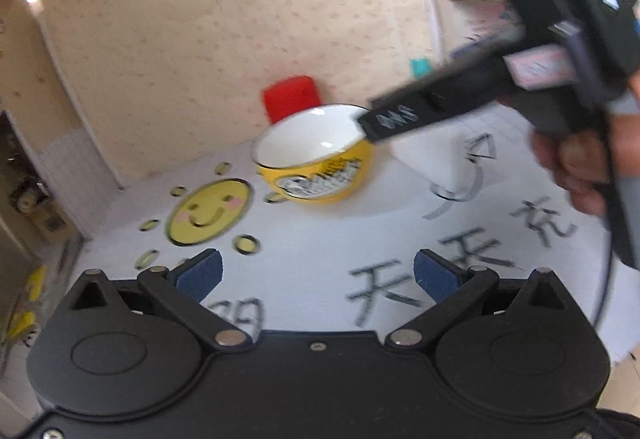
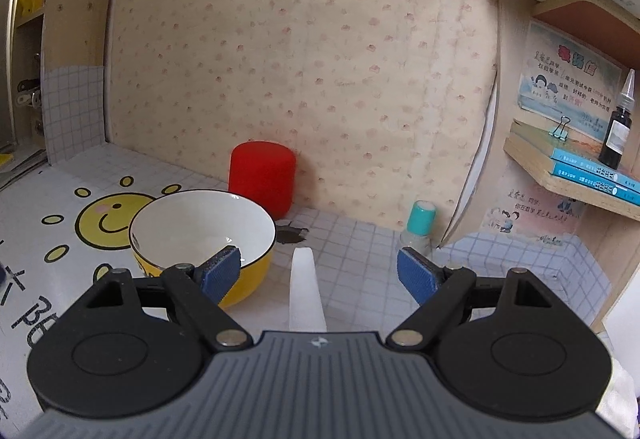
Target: Clean bowl
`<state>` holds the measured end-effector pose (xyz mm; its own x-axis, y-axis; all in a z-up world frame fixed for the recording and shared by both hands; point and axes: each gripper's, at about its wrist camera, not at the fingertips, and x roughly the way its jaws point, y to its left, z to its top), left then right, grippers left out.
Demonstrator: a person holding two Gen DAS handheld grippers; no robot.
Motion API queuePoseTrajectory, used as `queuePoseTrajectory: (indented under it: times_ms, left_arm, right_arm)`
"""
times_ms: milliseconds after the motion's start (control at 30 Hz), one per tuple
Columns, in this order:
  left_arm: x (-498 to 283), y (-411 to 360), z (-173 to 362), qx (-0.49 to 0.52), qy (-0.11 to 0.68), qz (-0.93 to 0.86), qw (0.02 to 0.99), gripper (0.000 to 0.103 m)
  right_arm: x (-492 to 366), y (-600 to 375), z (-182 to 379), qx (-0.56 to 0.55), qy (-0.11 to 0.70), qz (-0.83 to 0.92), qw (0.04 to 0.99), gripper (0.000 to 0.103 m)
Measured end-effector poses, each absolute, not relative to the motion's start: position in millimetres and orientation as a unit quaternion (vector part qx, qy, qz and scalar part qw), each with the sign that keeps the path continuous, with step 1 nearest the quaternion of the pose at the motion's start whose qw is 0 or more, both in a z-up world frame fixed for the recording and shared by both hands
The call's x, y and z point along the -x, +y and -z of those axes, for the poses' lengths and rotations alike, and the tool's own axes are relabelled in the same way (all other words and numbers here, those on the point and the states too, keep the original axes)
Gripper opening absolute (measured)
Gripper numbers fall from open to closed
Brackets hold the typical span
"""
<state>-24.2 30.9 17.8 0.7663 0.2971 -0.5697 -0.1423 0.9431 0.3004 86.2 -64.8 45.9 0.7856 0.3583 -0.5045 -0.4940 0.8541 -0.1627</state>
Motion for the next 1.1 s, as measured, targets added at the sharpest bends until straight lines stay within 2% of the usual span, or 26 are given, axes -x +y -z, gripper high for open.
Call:
queuePoseTrajectory:
  times_ms: [600, 1100]
  left_arm:
    - [7.2, 67.2, -58.5, -0.072, 0.279, -0.162, 0.944, 0.102]
    - [15.6, 48.8, -52.7, -0.091, 0.283, -0.113, 0.948, 0.102]
  right_arm:
    - [-84.2, -60.0, -39.4, 0.163, 0.241, -0.233, 0.928, 0.086]
    - [-88.8, -61.8, -36.9, 0.164, 0.245, -0.226, 0.928, 0.086]
